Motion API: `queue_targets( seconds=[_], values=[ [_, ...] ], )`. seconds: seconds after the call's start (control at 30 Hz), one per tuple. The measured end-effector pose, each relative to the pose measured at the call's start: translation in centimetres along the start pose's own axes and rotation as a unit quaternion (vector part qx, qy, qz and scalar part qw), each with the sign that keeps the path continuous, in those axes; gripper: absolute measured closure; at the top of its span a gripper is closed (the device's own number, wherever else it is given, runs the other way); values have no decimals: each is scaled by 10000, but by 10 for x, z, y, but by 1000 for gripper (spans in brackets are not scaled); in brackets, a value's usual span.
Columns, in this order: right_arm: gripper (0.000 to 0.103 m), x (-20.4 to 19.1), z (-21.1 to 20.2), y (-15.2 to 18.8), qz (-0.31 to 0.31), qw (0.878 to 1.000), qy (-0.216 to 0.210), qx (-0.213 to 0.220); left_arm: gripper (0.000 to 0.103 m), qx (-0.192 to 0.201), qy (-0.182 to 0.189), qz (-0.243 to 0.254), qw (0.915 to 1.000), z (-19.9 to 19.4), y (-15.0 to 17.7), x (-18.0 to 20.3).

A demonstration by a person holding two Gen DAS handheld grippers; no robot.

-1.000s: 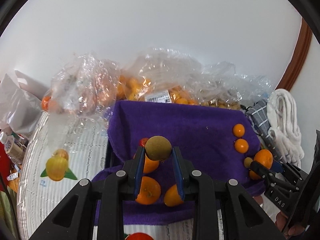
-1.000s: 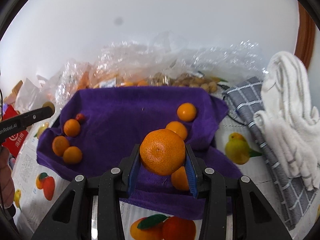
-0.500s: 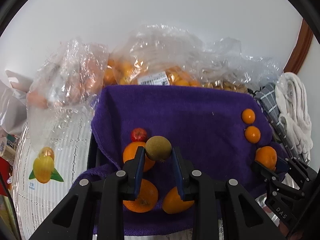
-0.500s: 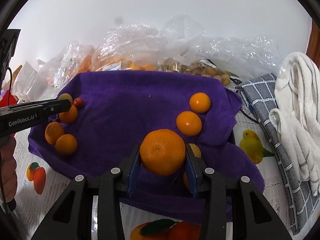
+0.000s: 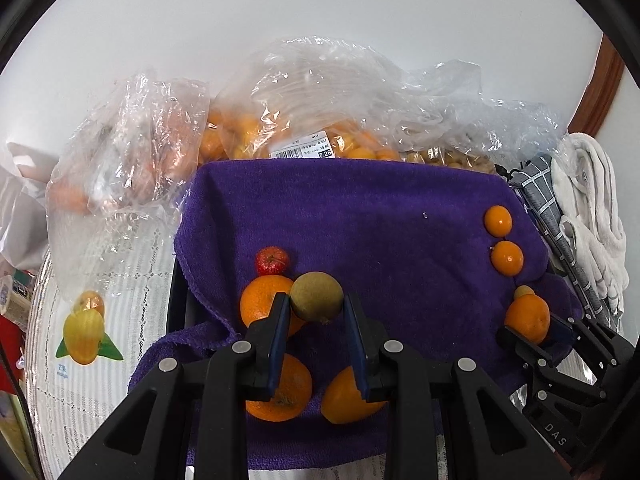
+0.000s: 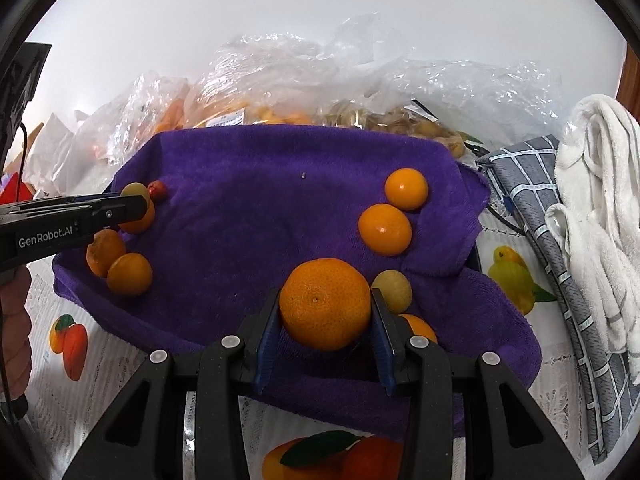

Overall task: Organize fruits
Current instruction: 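Open the left tool over the towel while the right tool releases its tangerine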

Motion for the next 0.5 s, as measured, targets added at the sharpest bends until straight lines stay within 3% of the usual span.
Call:
queue_targets(
  seconds=[0.17, 0.5],
  values=[
    [60, 0, -2, 2, 22, 10000, 17, -27, 76, -10, 21, 65, 10000, 0, 1, 3],
    [54, 8, -34, 0, 201, 9997, 89, 141, 61, -73, 94, 94, 9999, -4, 2, 12]
  ],
)
Point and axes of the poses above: each gripper's, at about its wrist camera, not at the fingertips, and z roughly the way its jaws point, x to its right, y to its underside, the point moved 4 cm from there along z, roughly the way its jaws point, and after that the axes turned 3 degrees about -z, right-handed, at the moved point
